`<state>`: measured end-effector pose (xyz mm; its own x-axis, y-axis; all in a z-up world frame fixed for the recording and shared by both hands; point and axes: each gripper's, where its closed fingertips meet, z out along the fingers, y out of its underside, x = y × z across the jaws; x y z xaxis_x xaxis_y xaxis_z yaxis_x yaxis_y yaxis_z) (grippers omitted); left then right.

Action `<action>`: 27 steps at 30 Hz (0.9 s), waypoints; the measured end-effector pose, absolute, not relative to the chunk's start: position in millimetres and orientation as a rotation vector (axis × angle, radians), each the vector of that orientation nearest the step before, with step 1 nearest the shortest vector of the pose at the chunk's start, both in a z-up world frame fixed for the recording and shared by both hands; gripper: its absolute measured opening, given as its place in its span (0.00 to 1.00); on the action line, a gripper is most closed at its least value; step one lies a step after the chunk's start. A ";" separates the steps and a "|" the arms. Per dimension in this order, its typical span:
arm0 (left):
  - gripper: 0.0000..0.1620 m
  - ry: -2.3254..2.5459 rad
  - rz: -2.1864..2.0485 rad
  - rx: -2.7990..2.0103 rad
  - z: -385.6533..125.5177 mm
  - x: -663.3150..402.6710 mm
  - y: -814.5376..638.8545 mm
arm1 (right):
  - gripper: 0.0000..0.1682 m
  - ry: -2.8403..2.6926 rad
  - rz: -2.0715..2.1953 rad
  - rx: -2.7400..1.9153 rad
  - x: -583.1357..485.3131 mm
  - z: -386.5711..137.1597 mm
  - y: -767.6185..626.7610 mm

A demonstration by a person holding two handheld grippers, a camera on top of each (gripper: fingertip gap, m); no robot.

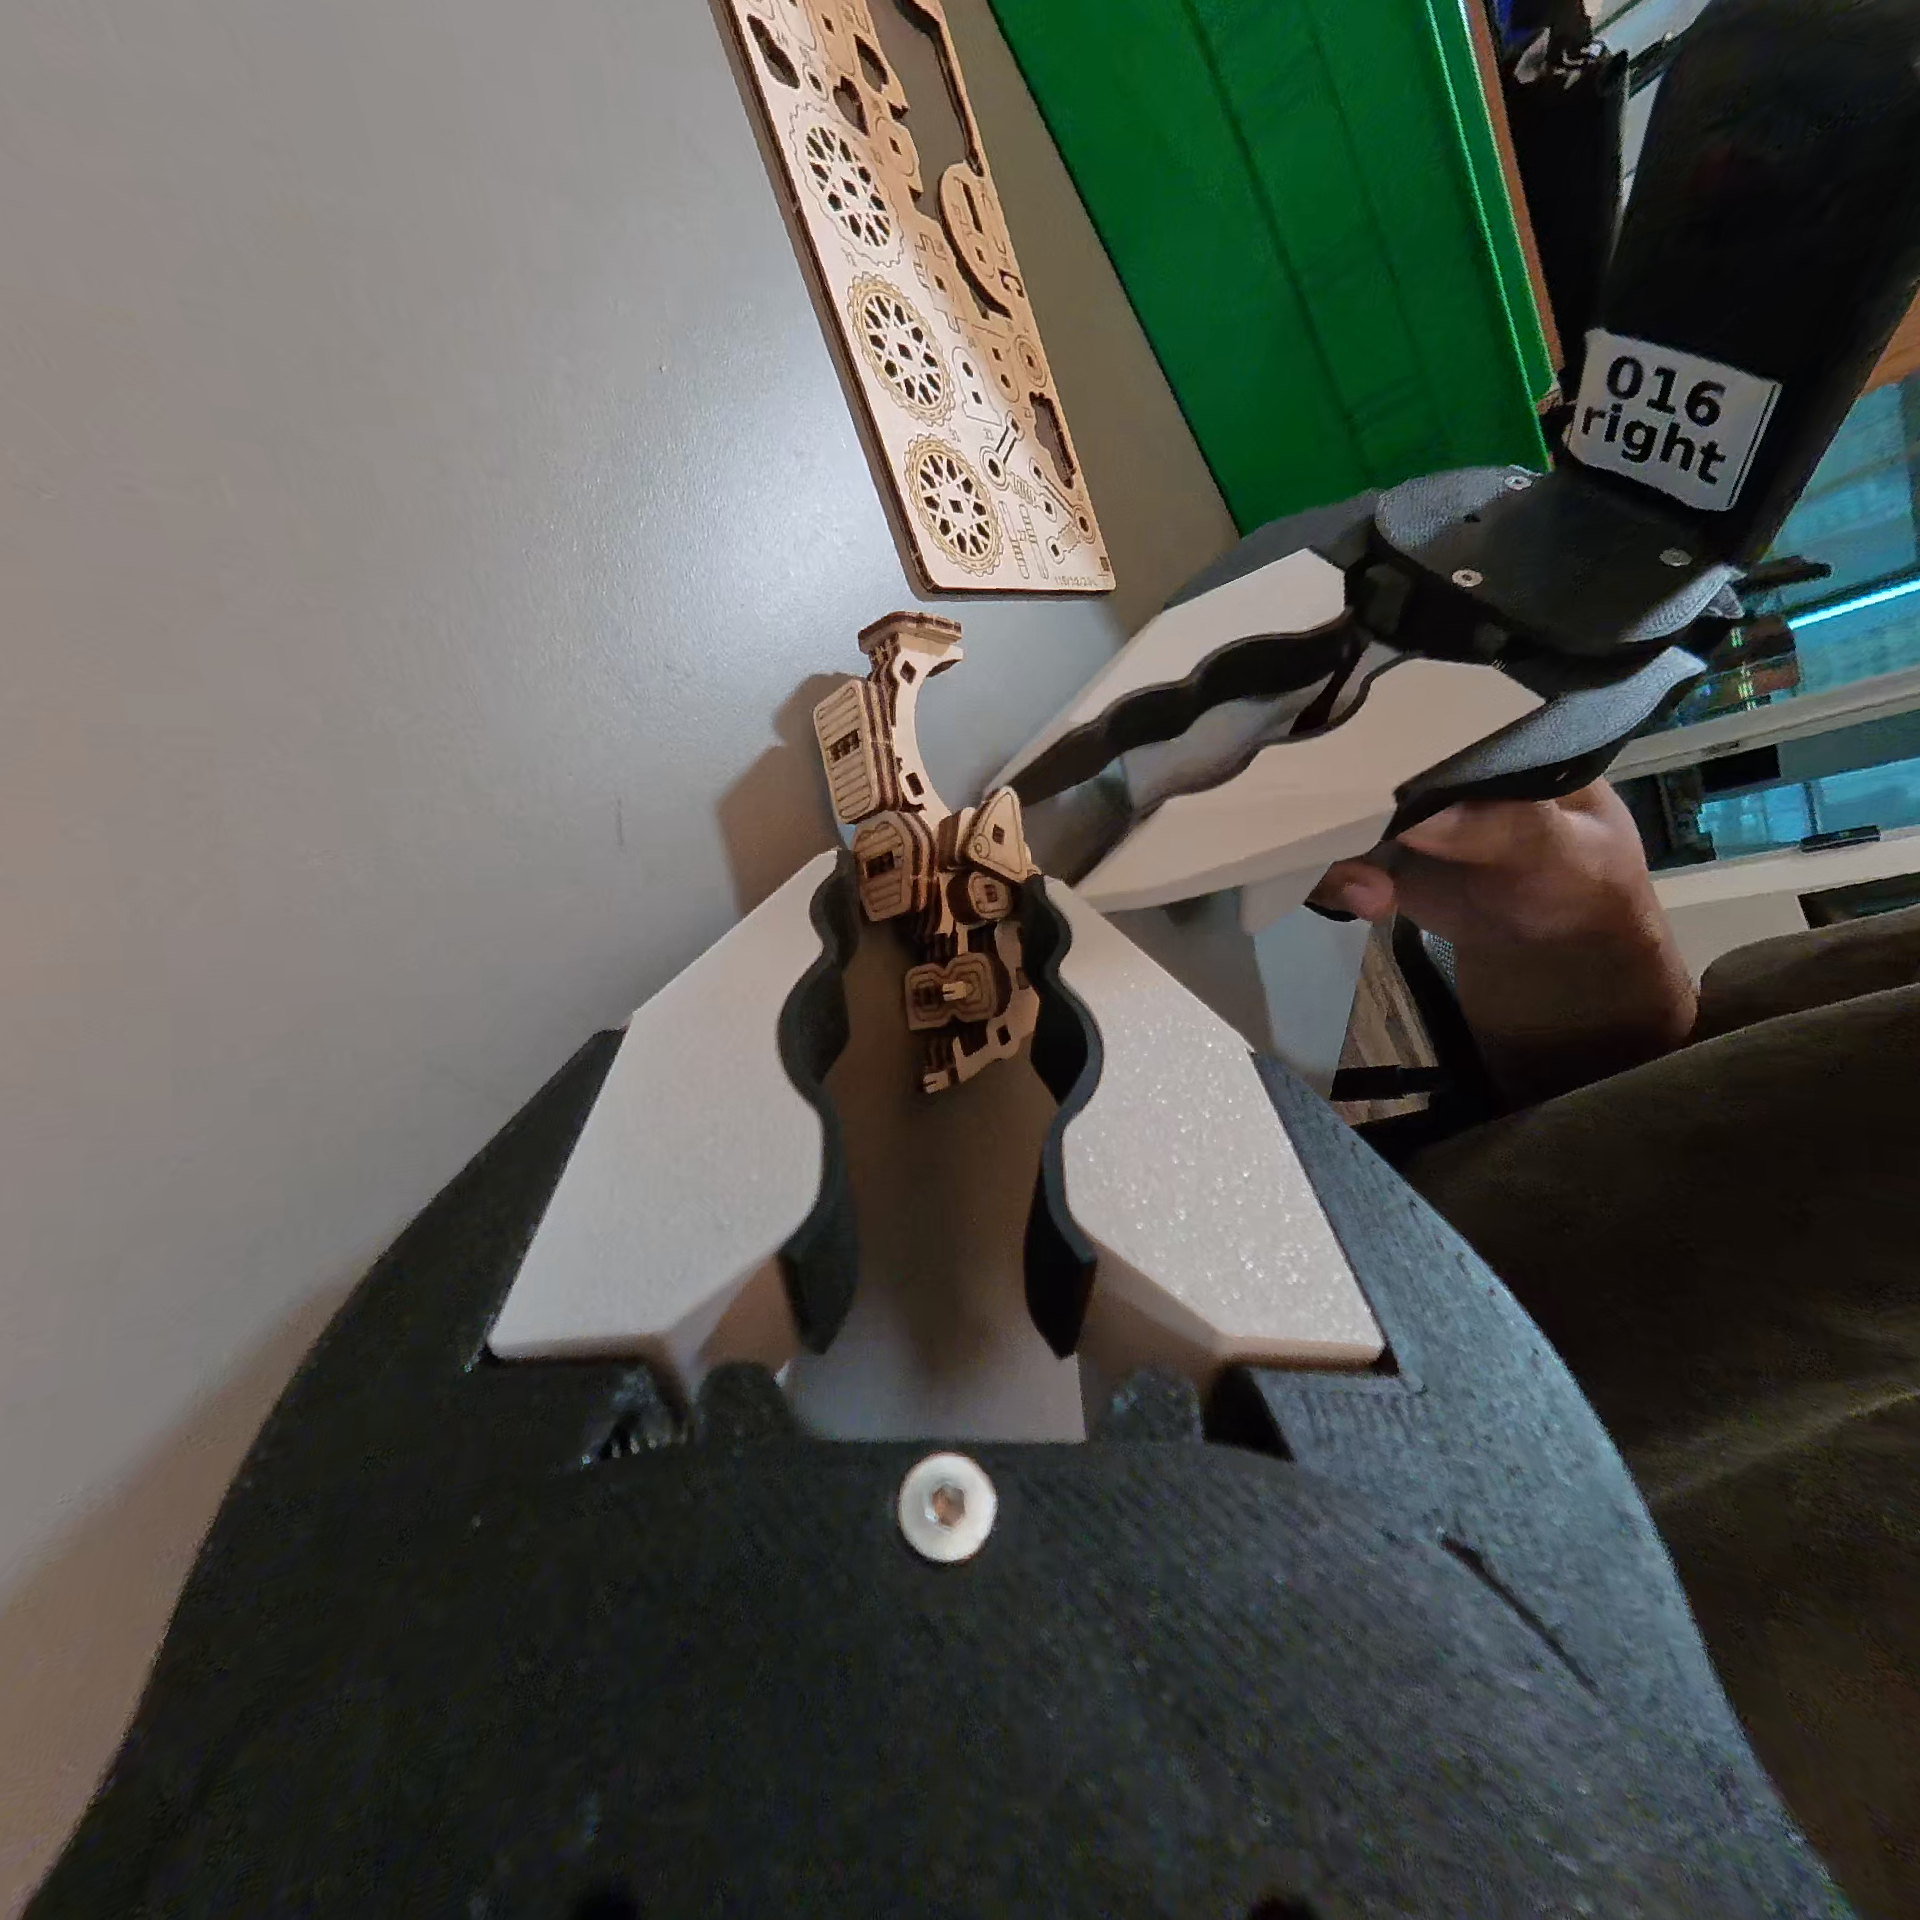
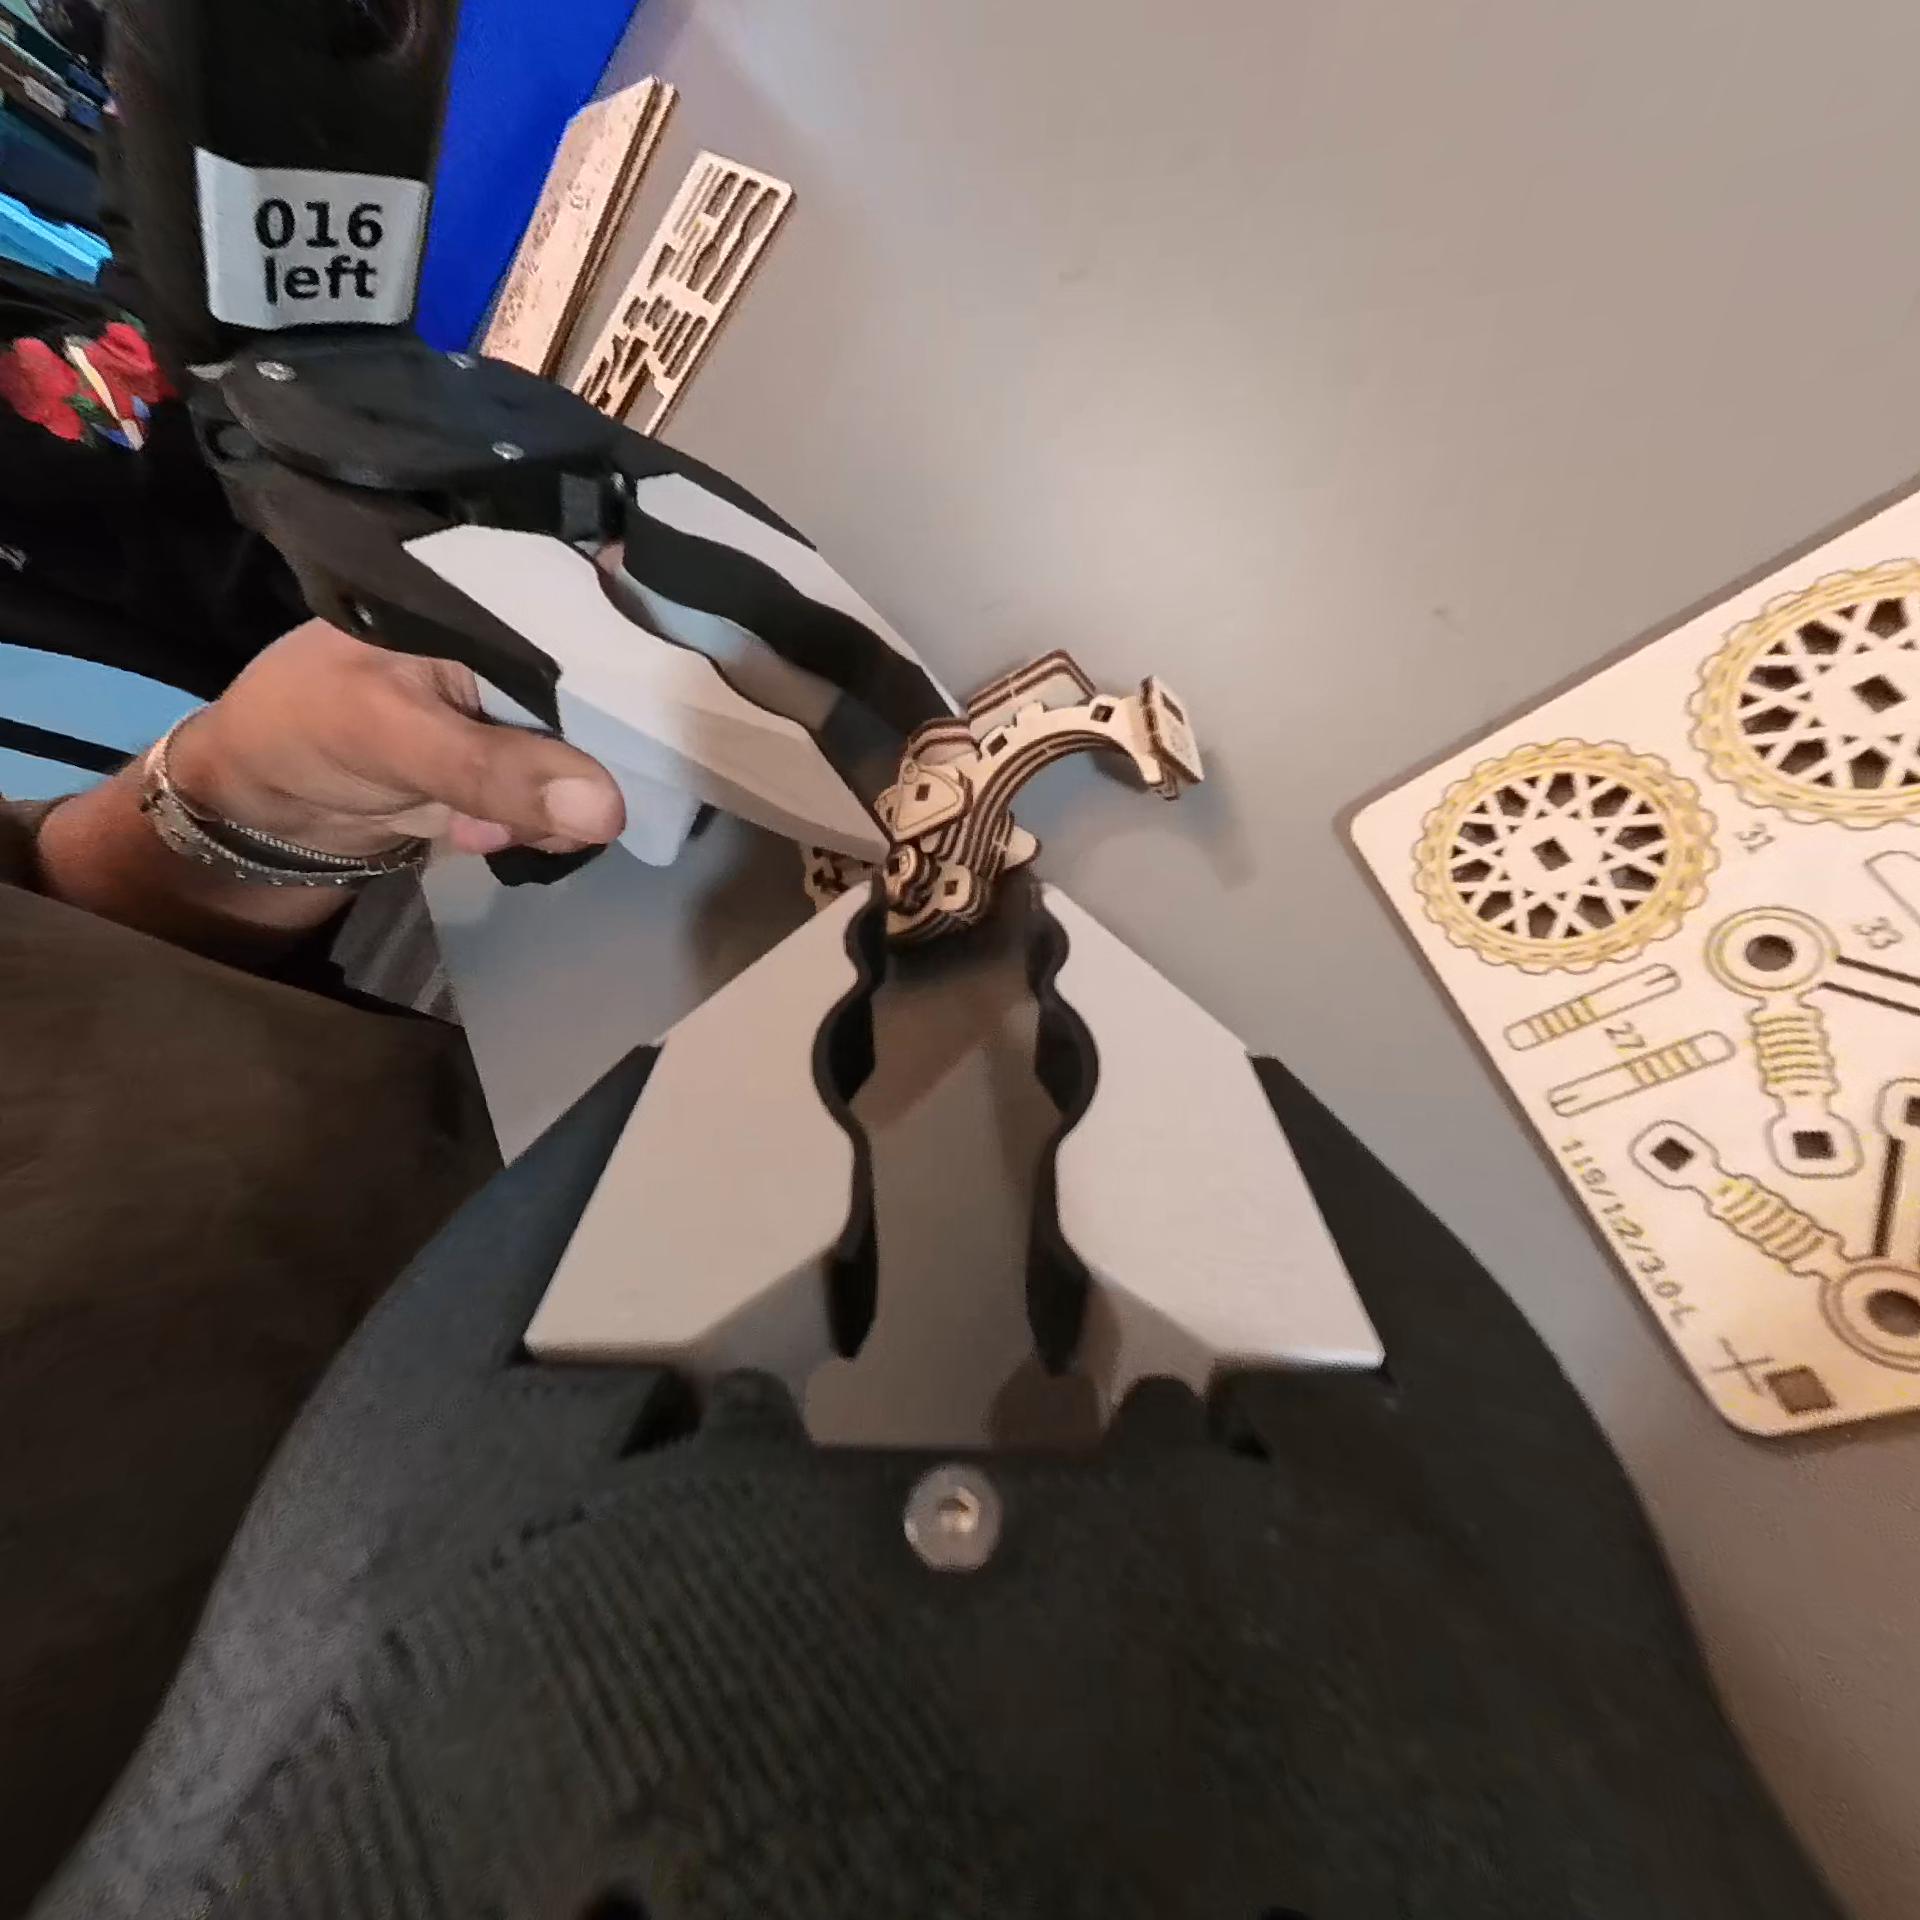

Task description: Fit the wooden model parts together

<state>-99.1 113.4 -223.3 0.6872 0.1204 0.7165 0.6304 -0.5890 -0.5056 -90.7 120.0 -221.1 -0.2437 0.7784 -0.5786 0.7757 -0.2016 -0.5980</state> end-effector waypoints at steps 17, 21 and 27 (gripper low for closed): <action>0.21 -0.547 -0.797 -2.109 -224.3 -98.5 112.5 | 0.12 -1.953 1.721 -2.064 -91.5 -223.4 112.7; 0.21 -0.547 -0.802 -2.106 -224.4 -98.6 112.5 | 0.12 -1.956 1.745 -2.085 -91.3 -223.6 112.6; 0.20 -0.566 -0.842 -2.085 -223.4 -99.8 113.5 | 0.11 -1.908 1.840 -2.104 -91.9 -222.5 113.8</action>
<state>-99.8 113.5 -223.4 0.6782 0.1027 0.7276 0.6353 -0.5797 -0.5103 -91.9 113.8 -222.5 -0.2092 0.5603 -0.8015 0.8212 -0.3443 -0.4550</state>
